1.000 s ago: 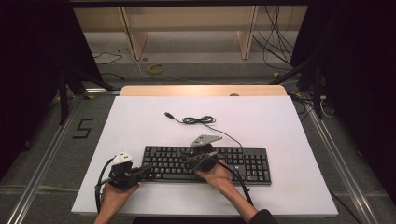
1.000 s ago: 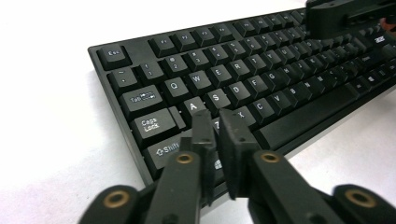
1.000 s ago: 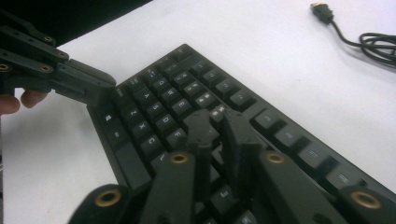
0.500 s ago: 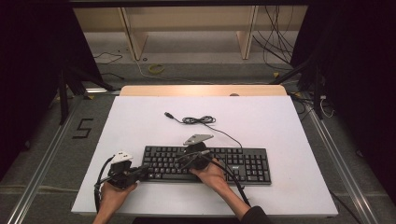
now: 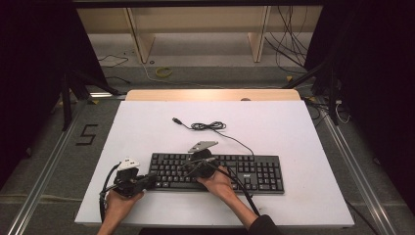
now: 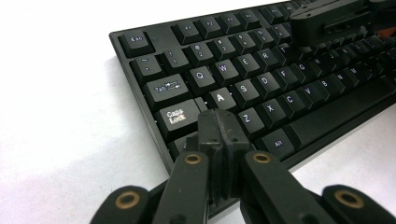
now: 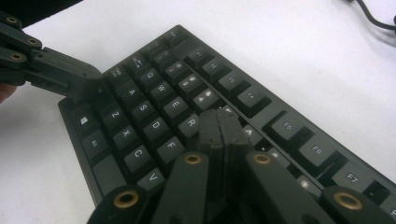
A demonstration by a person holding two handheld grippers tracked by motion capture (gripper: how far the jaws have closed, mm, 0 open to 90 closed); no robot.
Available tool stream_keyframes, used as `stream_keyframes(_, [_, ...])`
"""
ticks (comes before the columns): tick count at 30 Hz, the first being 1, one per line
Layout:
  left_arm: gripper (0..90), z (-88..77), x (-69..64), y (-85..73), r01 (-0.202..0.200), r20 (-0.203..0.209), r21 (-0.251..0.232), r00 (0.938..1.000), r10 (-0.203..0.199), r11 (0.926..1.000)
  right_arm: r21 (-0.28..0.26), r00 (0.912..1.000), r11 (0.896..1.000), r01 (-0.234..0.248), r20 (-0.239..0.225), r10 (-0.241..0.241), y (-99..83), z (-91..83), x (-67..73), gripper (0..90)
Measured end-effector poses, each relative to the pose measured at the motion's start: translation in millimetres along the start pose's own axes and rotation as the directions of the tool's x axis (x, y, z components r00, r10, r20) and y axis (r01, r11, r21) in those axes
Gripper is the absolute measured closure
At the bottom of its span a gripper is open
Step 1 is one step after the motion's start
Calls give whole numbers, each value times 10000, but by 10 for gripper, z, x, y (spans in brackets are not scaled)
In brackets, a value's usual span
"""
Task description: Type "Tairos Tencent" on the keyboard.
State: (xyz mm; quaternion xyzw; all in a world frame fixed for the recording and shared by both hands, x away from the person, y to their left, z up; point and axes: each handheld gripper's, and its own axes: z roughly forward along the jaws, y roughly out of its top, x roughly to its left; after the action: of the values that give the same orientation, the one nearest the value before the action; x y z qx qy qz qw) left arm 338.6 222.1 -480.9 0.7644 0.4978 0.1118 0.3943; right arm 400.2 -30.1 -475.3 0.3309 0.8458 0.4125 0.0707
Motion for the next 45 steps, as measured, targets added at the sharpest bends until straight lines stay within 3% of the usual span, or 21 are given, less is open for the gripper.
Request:
stream_keyframes(16, [893, 24, -1, -1, -48, -52, 245, 10000, 49, 9997, 449, 9996, 9989, 123, 229, -133, 11, 100, 39, 900])
stream_keyframes(24, [886, 21, -26, 12, -12, -1, 150, 10000, 12, 9999, 449, 9996, 9989, 123, 229, -133, 11, 100, 39, 900])
stream_keyframes(25, [886, 21, -26, 12, -12, -1, 150, 10000, 12, 9999, 159, 9997, 9996, -235, 118, 233, 9, 46, 40, 900])
stream_keyframes(32, [886, 13, -26, 19, 24, 73, 69, 10000, -24, 10000, 159, 9997, 9996, -235, 118, 233, 9, 46, 40, 900])
stream_keyframes(34, [841, 7, -26, 23, 12, 89, 33, 10000, -13, 10000, 51, 9997, 9997, -218, 107, 217, 12, 20, 44, 892])
stream_keyframes(37, [824, -19, -41, 39, 28, 239, -238, 9997, -22, 9997, -236, 9998, 9996, -173, 56, 174, 22, -66, 43, 858])
stream_keyframes(45, [674, -56, -78, 88, 123, 668, -786, 9977, -71, 9968, -645, 9990, 9974, -335, -310, 316, -8, -218, 1, 689])
